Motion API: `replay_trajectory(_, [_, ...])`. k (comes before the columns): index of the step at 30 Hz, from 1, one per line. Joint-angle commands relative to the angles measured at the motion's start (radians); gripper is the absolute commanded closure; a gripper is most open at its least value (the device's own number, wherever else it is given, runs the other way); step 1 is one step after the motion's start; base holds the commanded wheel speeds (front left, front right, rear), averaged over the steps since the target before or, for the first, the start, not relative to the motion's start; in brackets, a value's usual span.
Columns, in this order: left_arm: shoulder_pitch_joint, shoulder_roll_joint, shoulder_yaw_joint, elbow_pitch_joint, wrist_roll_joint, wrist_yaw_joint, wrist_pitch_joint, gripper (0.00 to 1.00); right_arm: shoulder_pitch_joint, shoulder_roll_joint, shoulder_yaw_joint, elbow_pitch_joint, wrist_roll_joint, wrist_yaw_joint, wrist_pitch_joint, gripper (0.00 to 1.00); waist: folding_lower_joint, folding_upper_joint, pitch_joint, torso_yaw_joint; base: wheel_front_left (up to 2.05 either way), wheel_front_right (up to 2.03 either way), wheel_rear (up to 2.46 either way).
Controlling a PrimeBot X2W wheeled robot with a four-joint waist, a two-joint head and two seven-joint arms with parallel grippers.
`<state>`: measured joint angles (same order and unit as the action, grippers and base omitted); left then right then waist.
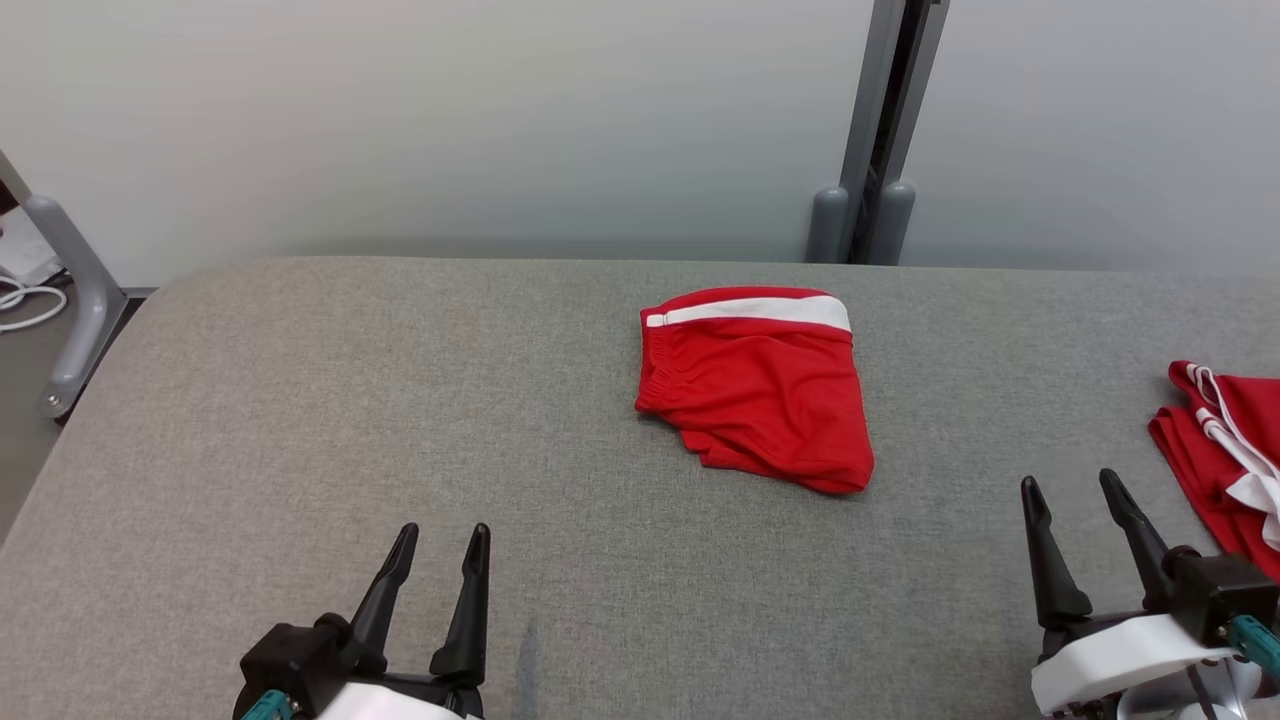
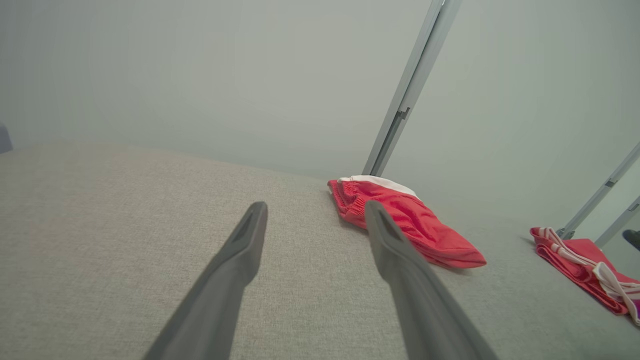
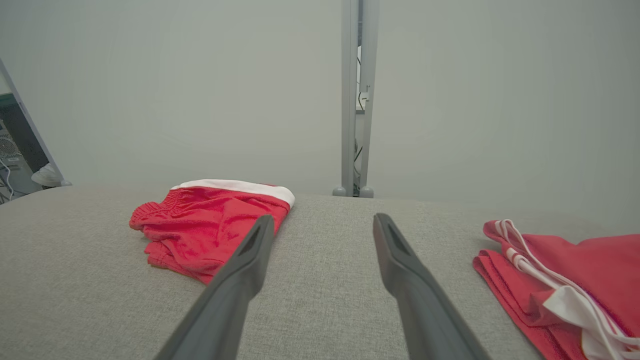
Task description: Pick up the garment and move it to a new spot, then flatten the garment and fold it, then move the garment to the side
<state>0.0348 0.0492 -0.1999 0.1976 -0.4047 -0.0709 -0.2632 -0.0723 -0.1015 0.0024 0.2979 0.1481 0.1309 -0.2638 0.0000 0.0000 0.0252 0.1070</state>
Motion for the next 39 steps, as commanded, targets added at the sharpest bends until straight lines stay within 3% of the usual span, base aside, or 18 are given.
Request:
replay_trajectory(1, [-0.012,0.004,0.000,-0.003,0.008,-0.005,-0.001,0.00,-0.005,-0.008,0.001,0.005,0.009,0.000,-0.001,0.00,0.0000,0.0000,0.006,0.001,0.00,0.00,0.00])
replay_trajectory(5, [-0.038,0.004,-0.011,-0.013,0.008,-0.006,-0.001,0.00,-0.055,-0.033,0.045,0.067,0.066,0.000,0.009,0.00,0.0000,0.0000,0.044,0.011,0.00,0.00,0.00])
replay_trajectory(9, [-0.073,0.004,-0.032,-0.017,0.007,-0.006,-0.001,0.00,-0.148,-0.078,0.122,0.108,0.231,0.000,0.079,0.00,0.0000,0.0000,0.102,0.036,0.00,0.00,0.00])
replay_trajectory(11, [-0.097,0.004,-0.042,-0.019,0.000,-0.006,-0.001,0.00,-0.209,-0.123,0.160,0.122,0.299,0.000,0.139,0.00,0.0000,0.0000,0.138,0.053,0.00,0.00,0.00])
replay_trajectory(19, [-0.162,0.003,-0.084,-0.022,-0.019,-0.003,-0.001,0.00,-0.432,-0.199,0.200,0.185,0.635,0.000,0.430,0.00,0.0000,0.0000,0.263,0.124,0.00,0.00,0.00])
replay_trajectory(23, [-0.178,0.004,-0.099,-0.023,-0.030,-0.002,-0.001,0.00,-0.509,-0.229,0.211,0.233,0.732,0.000,0.541,0.00,0.0000,0.0000,0.295,0.152,0.00,0.00,0.00])
replay_trajectory(27, [-0.195,0.004,-0.105,-0.024,-0.034,0.022,-0.001,0.00,-0.559,-0.237,0.208,0.293,0.815,0.000,0.638,0.00,0.0000,0.0000,0.315,0.176,0.00,0.00,0.00])
replay_trajectory(30, [-0.198,0.003,-0.118,-0.024,-0.042,0.031,-0.001,0.00,-0.581,-0.252,0.228,0.347,0.814,0.000,0.701,0.00,0.0000,0.0000,0.325,0.193,0.00,0.00,0.00])
replay_trajectory(39, [-0.211,0.003,-0.108,-0.007,-0.050,0.042,-0.001,0.00,-0.630,-0.207,0.270,0.405,0.872,0.000,0.765,0.00,0.0000,0.0000,0.340,0.231,0.00,0.00,0.00])
